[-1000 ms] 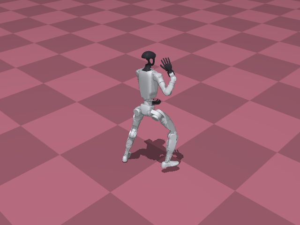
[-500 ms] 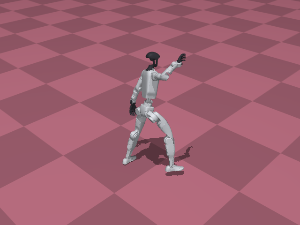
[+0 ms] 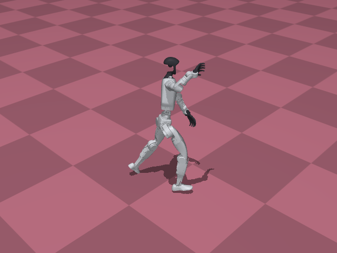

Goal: Kungfu

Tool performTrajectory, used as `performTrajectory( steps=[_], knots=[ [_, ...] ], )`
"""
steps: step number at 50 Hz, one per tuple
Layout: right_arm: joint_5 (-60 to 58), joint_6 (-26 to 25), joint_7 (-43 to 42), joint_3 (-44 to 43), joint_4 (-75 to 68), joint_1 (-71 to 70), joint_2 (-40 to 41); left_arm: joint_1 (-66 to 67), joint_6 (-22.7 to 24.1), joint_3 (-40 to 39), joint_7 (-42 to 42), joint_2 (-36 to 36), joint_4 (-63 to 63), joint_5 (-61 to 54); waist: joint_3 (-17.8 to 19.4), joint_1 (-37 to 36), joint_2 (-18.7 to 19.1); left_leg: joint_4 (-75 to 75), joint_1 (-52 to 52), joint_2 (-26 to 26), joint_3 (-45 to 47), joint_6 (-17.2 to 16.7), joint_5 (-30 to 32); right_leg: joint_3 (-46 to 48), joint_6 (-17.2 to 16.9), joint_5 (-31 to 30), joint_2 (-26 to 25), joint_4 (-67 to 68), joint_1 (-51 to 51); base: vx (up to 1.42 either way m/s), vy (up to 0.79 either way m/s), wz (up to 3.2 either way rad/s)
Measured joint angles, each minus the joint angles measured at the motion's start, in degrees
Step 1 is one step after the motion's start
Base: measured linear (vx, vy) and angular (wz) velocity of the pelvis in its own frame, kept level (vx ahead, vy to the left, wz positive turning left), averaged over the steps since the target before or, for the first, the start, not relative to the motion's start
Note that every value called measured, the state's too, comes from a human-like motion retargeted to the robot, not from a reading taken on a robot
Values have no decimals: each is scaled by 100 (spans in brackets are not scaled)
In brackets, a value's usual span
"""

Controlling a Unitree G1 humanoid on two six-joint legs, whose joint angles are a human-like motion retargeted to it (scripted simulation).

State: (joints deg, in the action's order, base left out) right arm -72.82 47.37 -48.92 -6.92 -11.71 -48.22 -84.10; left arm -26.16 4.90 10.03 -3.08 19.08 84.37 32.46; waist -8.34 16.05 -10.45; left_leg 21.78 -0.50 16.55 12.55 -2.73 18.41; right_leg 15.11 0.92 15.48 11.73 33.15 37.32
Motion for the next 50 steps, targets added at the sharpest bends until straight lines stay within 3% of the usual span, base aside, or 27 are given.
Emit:
performTrajectory(
  steps=[3, 5, 7, 10, 13, 20, 26, 30, 32, 35, 38, 41, 43, 44, 47, 50],
  knots=[
    [-205, 68, -13, 830, -172, -785, 220, -919, -68, 264, -363, -233, -616, 272, 107, -543, -264, 1384, 422, -1065, -1461, -613, -610, -468, 135, -171, -392, -388, -532, 6, -52, -191],
    [-273, 102, -11, 1352, -241, -1229, 414, -1492, -96, 303, -644, -402, -979, 431, 81, -736, -404, 2121, 762, -1672, -1939, -1028, -1126, -743, 193, -213, -554, -576, -854, 23, -40, -144],
    [-282, 140, -19, 1860, -300, -1692, 613, -2107, -133, 390, -916, -472, -1270, 428, 57, -666, -411, 2582, 1200, -1466, -1622, -961, -1667, -783, 241, -199, -649, -701, -1170, 28, -38, -54],
    [-334, 137, 108, 2552, -353, -2369, 845, -3022, -318, 454, -1247, -566, -1663, 409, 48, -521, -284, 2819, 1822, -955, -1137, -464, -2331, -661, 349, -171, -860, -938, -1677, 30, -29, -32],
    [-347, 103, 149, 3130, -325, -2932, 1009, -3819, -483, 555, -1285, -591, -1993, 381, 17, -682, -195, 2510, 2278, -1269, -1373, -487, -2653, -788, 426, -203, -1187, -1289, -2224, 43, -40, -91],
    [-200, -51, -13, 3751, -181, -3638, 1355, -5391, -723, 704, -1407, -399, -2348, 445, -18, -1409, 11, 442, 2804, -1705, -1715, -594, -2631, -1459, 461, -178, -1887, -1781, -3414, 52, -34, -139],
    [-121, -328, -141, 4006, -57, -4125, 1625, -6274, -954, 969, -1264, 38, -2649, 597, 77, -1981, 273, -1379, 2948, -1492, -1243, -746, -2614, -2275, 579, 18, -2447, -1810, -4375, 58, -33, -163],
    [-212, -544, -307, 4176, 39, -4379, 1780, -6672, -1018, 1084, -1154, 246, -2775, 701, 67, -2156, 376, -1790, 2990, -1496, -1054, -906, -2757, -2851, 574, 123, -2662, -1719, -4927, 75, -34, -143],
    [-354, -708, -455, 4272, 76, -4491, 1841, -6813, -1085, 1077, -1073, 256, -2833, 650, 31, -2182, 442, -1594, 2977, -1613, -1571, -986, -2732, -3077, 528, 172, -2734, -1651, -5173, 91, -34, -120],
    [-447, -969, -546, 4316, 55, -4545, 1963, -6925, -1264, 1005, -827, 133, -2913, 459, -75, -2249, 512, -1182, 2786, -1793, -2330, -1190, -2339, -3389, 357, 189, -2735, -1527, -5554, 96, -32, -139],
    [-425, -1375, -536, 4194, 114, -4519, 2072, -6996, -1531, 951, -280, 144, -3212, 174, -278, -2365, 397, -525, 2992, -1910, -1945, -716, -1146, -3515, -126, -29, -2357, -1230, -5594, 69, -20, -173],
    [-275, -1697, -417, 3921, 102, -4262, 2295, -6905, -1717, 1048, 107, 181, -3736, -85, -436, -2422, 276, 427, 3342, -2163, -1902, -212, -1598, -3492, -903, -597, -1835, -1047, -5448, 72, -20, -174],
    [-216, -2021, -346, 3652, 91, -3964, 2502, -6783, -1741, 1209, 350, 252, -4114, -15, -466, -2448, 335, 653, 3160, -1747, -1292, -112, -2043, -3364, -1459, -1131, -1562, -1042, -5406, 60, -26, -207],
    [-192, -2222, -267, 3515, 94, -3828, 2596, -6706, -1730, 1312, 525, 311, -4290, 156, -470, -2419, 436, 805, 3110, -1422, -1198, -202, -2259, -3175, -1569, -1424, -1630, -1062, -5364, 25, -52, -217],
    [-104, -2604, -164, 3243, 166, -3452, 2850, -6465, -1603, 1571, 1168, 506, -4659, 931, -448, -2355, 729, 993, 2921, -595, -1179, -650, -2675, -2537, -1592, -2122, -1912, -896, -5047, 40, -72, -246],
    [2, -2346, -281, 3087, 194, -3038, 2972, -6322, -1496, 1807, 1758, 653, -4816, 1860, -384, -2188, 1013, 612, 2530, 44, -691, -810, -2674, -2040, -1592, -2670, -1949, -727, -4590, -3, -39, -235]
  ],
)
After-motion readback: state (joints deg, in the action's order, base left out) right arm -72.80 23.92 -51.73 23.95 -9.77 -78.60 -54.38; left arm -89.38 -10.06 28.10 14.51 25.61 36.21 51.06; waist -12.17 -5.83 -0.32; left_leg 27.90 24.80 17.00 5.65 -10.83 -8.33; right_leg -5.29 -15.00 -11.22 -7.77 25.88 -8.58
